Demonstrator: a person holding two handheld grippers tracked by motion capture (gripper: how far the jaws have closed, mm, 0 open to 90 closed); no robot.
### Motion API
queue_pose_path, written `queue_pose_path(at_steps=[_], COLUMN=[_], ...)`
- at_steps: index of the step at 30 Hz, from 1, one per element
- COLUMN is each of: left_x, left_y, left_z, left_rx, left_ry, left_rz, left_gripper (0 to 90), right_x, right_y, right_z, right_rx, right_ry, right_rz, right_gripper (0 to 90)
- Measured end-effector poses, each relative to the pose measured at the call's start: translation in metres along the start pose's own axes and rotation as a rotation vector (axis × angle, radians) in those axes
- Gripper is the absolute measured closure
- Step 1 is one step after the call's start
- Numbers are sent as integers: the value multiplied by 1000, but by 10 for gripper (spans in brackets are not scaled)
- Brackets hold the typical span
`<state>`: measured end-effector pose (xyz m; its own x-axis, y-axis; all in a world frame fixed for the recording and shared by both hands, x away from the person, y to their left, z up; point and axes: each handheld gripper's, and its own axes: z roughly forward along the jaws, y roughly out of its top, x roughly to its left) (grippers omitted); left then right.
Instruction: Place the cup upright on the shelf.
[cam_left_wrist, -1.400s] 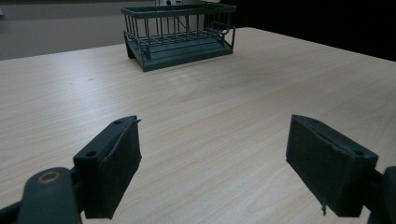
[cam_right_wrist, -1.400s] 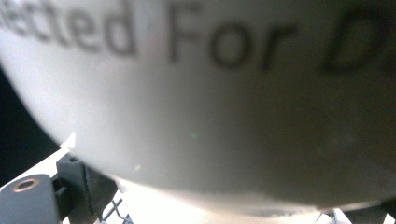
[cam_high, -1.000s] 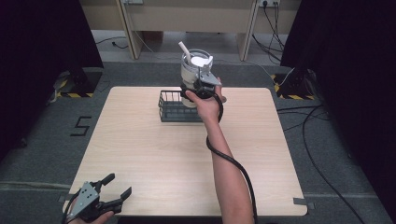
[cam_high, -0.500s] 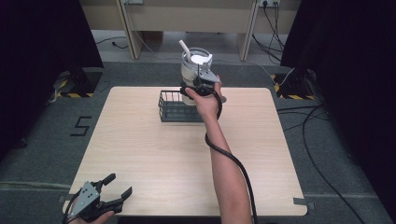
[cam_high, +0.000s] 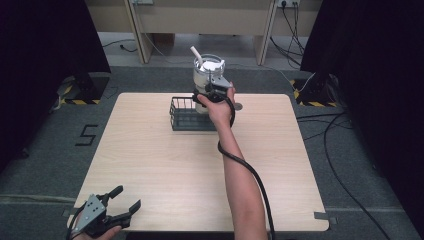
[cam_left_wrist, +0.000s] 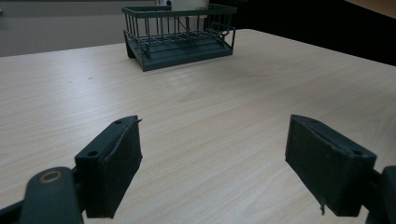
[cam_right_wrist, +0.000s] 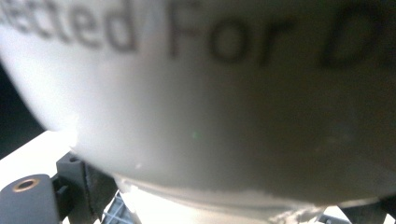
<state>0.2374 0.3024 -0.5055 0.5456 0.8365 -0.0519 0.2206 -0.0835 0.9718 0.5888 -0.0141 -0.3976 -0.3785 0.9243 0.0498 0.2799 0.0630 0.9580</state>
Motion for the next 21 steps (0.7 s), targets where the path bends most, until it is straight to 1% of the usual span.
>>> queue_pose_path(at_steps=[1,3,5,7,11,14,16,17,21], left_x=[0,0,0,0,0,1,1,1,0], left_y=[0,0,0,0,0,0,0,0,0], left_z=[0,0,0,0,1,0,0,0,1], left_rx=[2,1,2,1,4,3,3,2,1], left_ry=[1,1,1,0,2,3,4,3,-1], left_rz=[4,-1,1,0,1,4,2,0,2], left_gripper=[178,178,178,178,179,180,180,180,180], right_x=[0,-1,-1,-2,-3,-4,-4,-5,-4], right_y=[-2,-5,-8,-11,-17,-23,-26,-27,-27], right_z=[1,4,6,8,12,15,16,15,16], right_rx=[7,15,25,31,46,59,63,56,53], right_ry=[-4,-4,-8,-11,-13,-23,-28,-27,-28], right_rz=[0,-4,7,1,8,1,4,3,2], right_gripper=[103,103,103,103,103,102,102,102,102])
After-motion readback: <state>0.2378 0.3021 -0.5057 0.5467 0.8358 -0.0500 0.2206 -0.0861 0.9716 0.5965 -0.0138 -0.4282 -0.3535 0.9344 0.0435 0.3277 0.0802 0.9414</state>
